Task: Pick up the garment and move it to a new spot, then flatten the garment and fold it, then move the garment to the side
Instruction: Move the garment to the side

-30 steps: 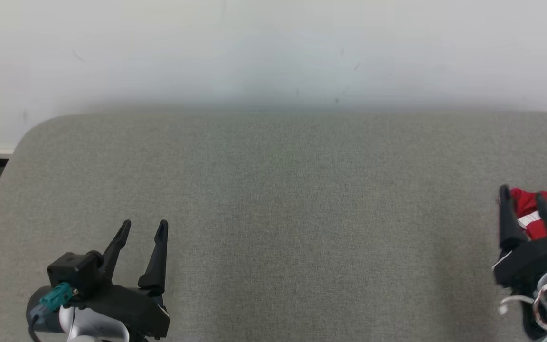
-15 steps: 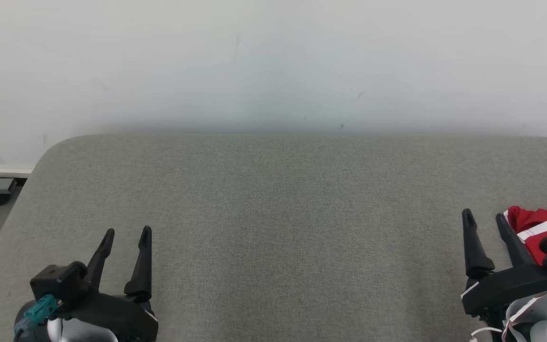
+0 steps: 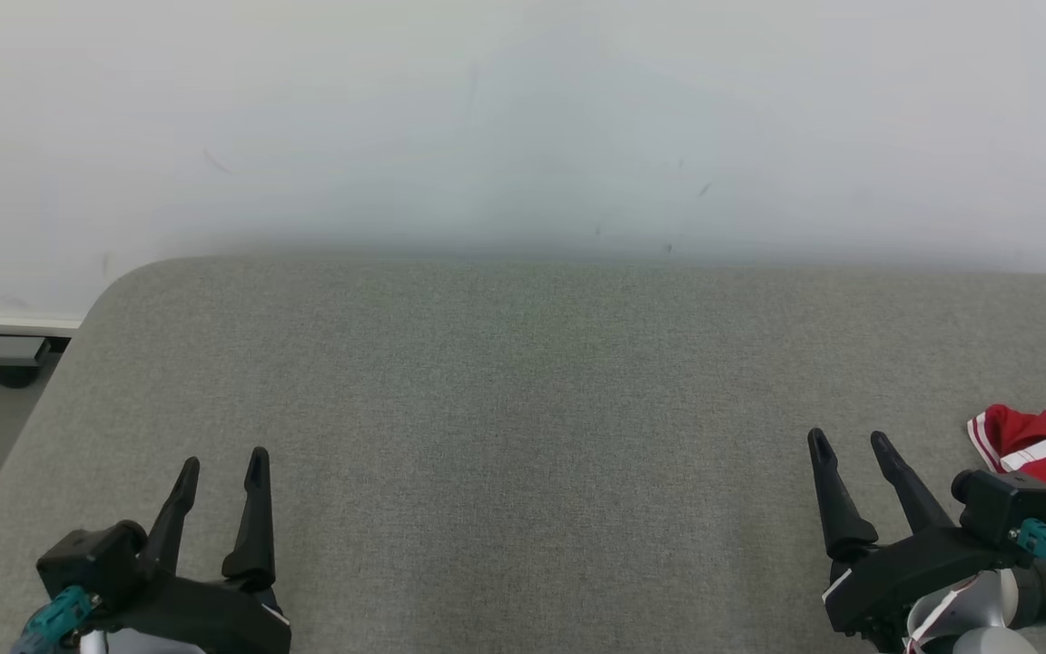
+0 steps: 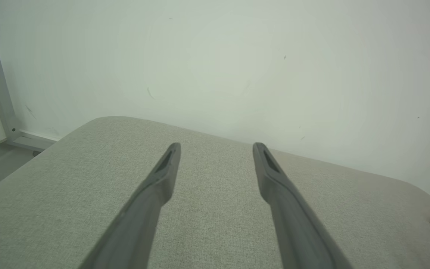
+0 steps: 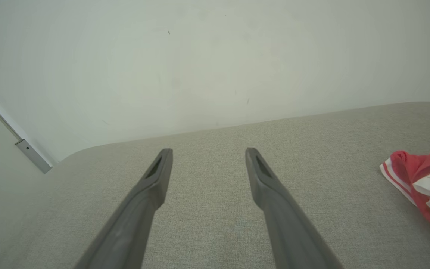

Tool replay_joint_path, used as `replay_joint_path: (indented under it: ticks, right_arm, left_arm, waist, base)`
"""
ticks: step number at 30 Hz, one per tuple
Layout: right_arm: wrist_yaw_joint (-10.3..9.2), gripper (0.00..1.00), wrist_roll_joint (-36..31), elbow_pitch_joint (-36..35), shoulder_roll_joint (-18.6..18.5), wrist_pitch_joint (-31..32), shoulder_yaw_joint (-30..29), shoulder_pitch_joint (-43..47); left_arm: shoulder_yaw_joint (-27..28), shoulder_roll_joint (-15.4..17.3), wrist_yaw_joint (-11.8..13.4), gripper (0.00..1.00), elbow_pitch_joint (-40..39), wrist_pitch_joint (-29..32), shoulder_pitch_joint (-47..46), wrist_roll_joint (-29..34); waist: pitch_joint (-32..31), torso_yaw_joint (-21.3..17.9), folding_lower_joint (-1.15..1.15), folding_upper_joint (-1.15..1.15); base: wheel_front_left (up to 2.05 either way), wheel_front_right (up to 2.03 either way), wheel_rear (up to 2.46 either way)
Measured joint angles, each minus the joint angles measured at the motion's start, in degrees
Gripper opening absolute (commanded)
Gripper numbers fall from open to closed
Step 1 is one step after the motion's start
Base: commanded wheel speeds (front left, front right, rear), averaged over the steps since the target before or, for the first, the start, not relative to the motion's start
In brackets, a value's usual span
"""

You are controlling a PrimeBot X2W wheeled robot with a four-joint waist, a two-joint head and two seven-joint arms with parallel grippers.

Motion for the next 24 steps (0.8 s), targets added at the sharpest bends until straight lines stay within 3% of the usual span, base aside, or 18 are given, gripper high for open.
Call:
replay_joint_path:
  ticks: [24]
  right_arm:
    - [-1.87, 1.00, 1.0, 2.4, 0.0, -2.0, 1.5, 0.1]
  left_arm:
    - [2.8, -0.7, 0.1, 1.00, 2.2, 0.1, 1.5, 0.5]
  waist:
    - [0.4, -1.8, 0.00, 0.00]
  base:
    - [0.00, 0.00, 0.00]
